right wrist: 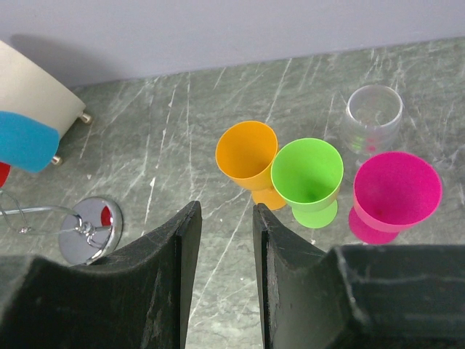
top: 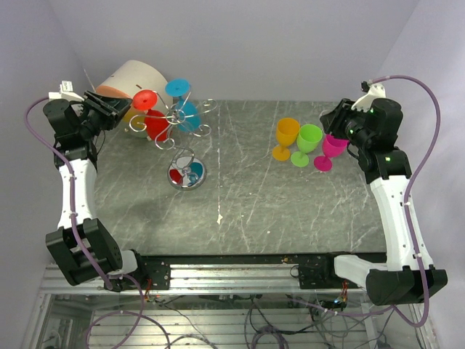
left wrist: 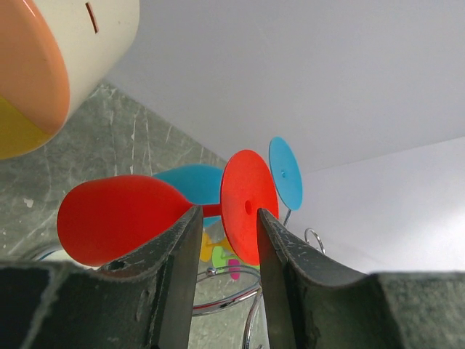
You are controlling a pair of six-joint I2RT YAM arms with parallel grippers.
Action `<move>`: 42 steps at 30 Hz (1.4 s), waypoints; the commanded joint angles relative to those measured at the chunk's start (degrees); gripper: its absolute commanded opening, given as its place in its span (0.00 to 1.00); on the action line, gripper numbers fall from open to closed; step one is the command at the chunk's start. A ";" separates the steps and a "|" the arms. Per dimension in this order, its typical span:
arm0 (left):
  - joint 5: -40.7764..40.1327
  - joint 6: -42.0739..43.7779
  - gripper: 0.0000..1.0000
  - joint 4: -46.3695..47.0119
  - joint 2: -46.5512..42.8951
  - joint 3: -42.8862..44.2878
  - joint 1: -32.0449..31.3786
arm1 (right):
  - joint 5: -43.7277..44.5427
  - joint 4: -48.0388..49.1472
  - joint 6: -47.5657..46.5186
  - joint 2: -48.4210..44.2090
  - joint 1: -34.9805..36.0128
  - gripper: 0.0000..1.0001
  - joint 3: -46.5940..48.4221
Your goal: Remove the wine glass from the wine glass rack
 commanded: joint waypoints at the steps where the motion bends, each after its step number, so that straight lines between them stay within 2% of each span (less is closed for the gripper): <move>1: 0.09 0.65 0.46 1.12 0.44 1.76 -1.02 | -0.43 1.66 0.21 -1.38 0.30 0.34 -0.72; 8: 0.00 0.68 0.46 1.57 1.06 2.03 -2.43 | -0.36 1.86 0.37 -1.20 0.32 0.34 -1.07; 13: 0.08 0.21 0.41 2.10 0.73 1.65 -2.65 | -0.43 2.04 0.34 -1.20 0.25 0.34 -1.42; 18: 1.09 -1.02 0.31 3.50 1.29 1.38 -2.77 | -0.27 2.30 0.43 -1.17 0.26 0.34 -1.69; 23: 1.42 -2.68 0.16 4.65 0.86 1.33 -2.81 | 0.06 2.51 0.44 -1.42 0.24 0.34 -1.86; 28: 2.56 -7.49 0.07 8.57 0.60 0.29 -2.77 | 0.26 2.94 0.60 -1.75 0.29 0.34 -2.32; 37: 4.25 -19.45 0.07 22.09 2.49 -3.26 -2.88 | 0.53 3.98 0.90 -2.33 0.25 0.34 -3.01; 42: 2.51 -17.15 0.07 18.91 3.10 -0.82 -3.96 | 0.32 4.66 1.15 -2.53 0.26 0.34 -3.25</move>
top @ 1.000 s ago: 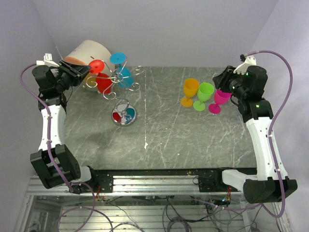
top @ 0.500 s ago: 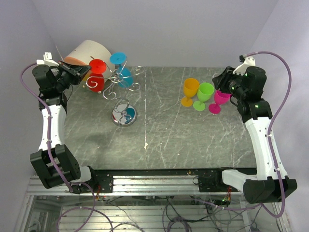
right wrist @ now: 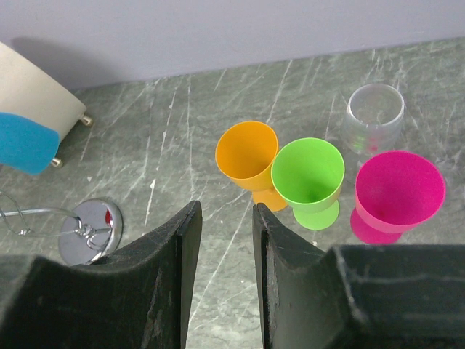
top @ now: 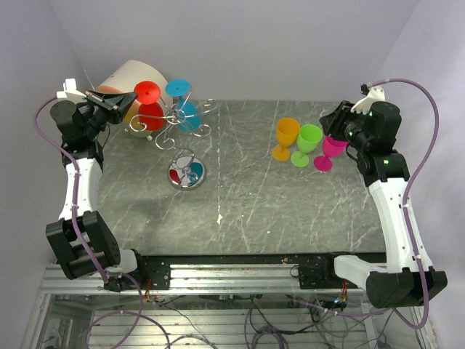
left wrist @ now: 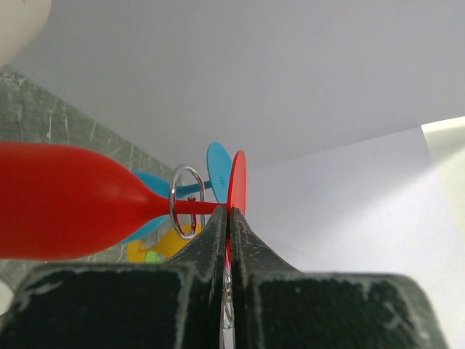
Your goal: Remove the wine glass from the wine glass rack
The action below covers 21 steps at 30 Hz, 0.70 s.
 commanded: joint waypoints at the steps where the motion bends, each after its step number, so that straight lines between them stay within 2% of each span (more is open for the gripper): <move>1: -0.17 1.13 0.07 0.63 0.50 3.21 -1.70 | 0.12 2.25 0.69 -1.40 0.24 0.34 -0.56; 13: -4.94 7.14 0.07 -7.07 0.93 7.54 -3.04 | -0.05 3.27 1.30 -2.07 0.30 0.34 -0.78; 21: -7.47 8.06 0.07 -7.83 1.28 7.01 -3.12 | -0.48 4.24 1.64 -2.26 0.25 0.34 -1.40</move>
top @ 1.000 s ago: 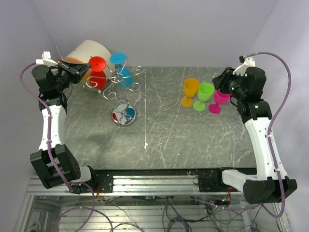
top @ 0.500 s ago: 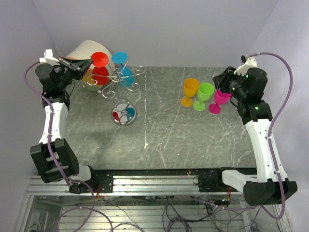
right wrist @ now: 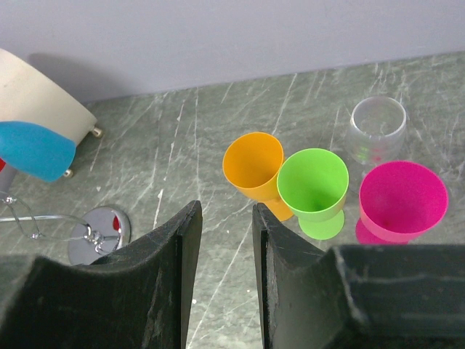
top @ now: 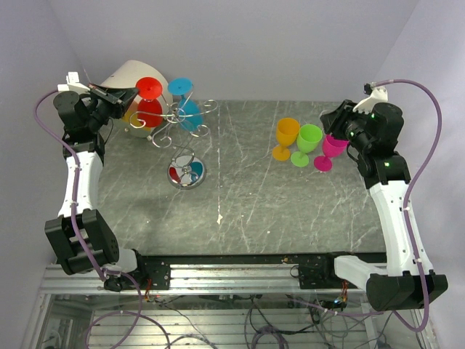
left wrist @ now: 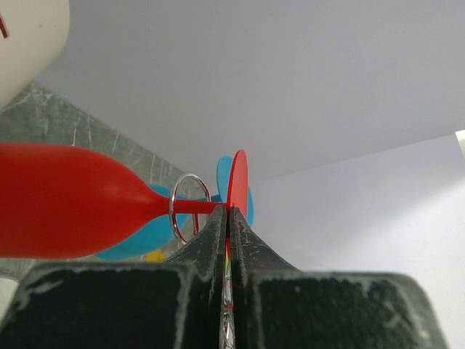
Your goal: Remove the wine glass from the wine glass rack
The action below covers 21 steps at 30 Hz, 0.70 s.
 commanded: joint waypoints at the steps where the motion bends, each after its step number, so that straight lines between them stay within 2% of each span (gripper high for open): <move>1: -2.21 1.66 0.07 0.24 0.01 1.59 -0.65 | -0.42 2.48 0.54 -1.19 0.27 0.34 -0.89; 13: -2.91 -0.33 0.07 2.07 2.62 3.96 -2.94 | -0.10 3.04 0.56 -0.95 0.27 0.34 -1.13; 21: -1.59 -0.89 0.07 2.25 -0.28 2.65 -3.49 | 0.63 2.56 0.01 -0.81 0.35 0.34 -1.00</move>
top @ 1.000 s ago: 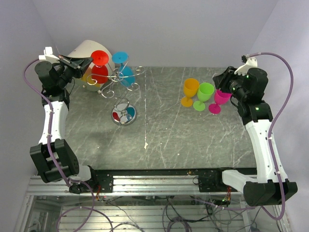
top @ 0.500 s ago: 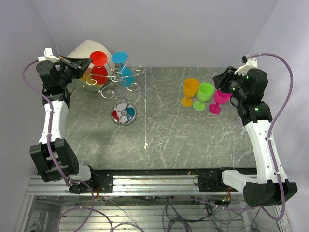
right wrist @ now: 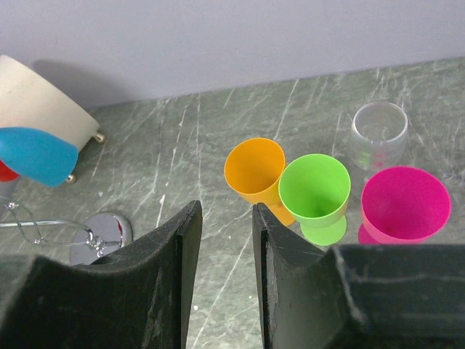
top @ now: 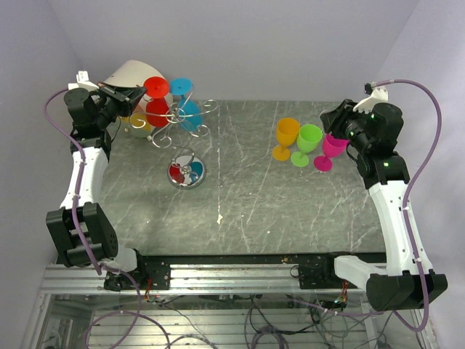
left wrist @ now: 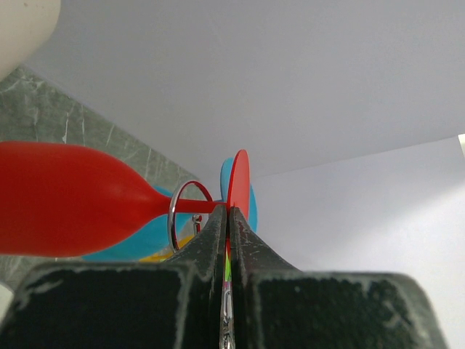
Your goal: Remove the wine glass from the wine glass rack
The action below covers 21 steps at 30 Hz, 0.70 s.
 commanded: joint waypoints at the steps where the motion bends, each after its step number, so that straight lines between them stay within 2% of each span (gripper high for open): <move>1: 0.82 0.82 0.07 0.21 -3.80 1.32 -0.30 | 0.70 0.86 -0.42 -0.85 0.27 0.34 -0.37; 10: -2.93 6.09 0.07 -10.70 -13.18 -1.60 -0.27 | 0.64 0.74 -0.33 -1.17 0.30 0.34 -0.71; 21: -12.40 13.44 0.07 -25.53 -17.22 0.98 -0.24 | 0.17 0.98 0.10 -1.64 0.24 0.34 -1.39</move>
